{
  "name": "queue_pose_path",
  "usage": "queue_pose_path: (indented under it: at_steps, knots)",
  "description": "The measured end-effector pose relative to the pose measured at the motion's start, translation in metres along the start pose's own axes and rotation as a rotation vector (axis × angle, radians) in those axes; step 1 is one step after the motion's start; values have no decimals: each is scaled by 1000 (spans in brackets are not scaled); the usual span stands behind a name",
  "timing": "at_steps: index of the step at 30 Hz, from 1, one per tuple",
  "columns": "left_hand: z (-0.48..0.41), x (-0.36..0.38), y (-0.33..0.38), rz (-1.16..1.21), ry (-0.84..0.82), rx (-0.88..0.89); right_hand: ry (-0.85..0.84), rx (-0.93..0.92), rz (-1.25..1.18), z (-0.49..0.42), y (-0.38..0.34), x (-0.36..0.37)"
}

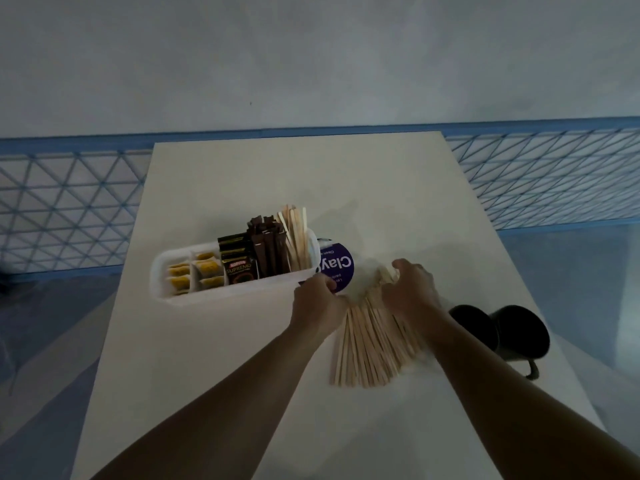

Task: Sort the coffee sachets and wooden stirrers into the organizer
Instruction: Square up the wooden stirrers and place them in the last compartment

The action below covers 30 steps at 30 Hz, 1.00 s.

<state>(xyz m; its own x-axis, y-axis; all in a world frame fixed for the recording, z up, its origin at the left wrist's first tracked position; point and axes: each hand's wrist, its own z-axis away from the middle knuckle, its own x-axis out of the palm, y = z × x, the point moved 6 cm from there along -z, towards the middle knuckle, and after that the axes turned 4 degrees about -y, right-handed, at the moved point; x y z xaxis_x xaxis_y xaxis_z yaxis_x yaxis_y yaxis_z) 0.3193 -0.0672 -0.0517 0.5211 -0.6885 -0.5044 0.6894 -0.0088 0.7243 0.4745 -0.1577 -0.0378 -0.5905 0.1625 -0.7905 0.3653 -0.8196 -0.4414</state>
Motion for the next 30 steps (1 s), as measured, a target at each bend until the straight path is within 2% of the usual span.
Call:
queue_pose_path:
  at_steps: [5,8,15,21,30]
  knots:
    - [6,25,-20,-136,-86,-87,-84,30,57,7,13,18]
    - [9,33,-28,-201,-118,-128,-80,39,78,11,17,21]
    - [13,40,-37,-226,-104,-142,-45,29,98,21,20,20]
    - [21,44,-23,-246,-53,-43,-34,-6,43,24,22,24]
    - [15,46,-24,-272,4,-95,-47,3,14,27,24,24]
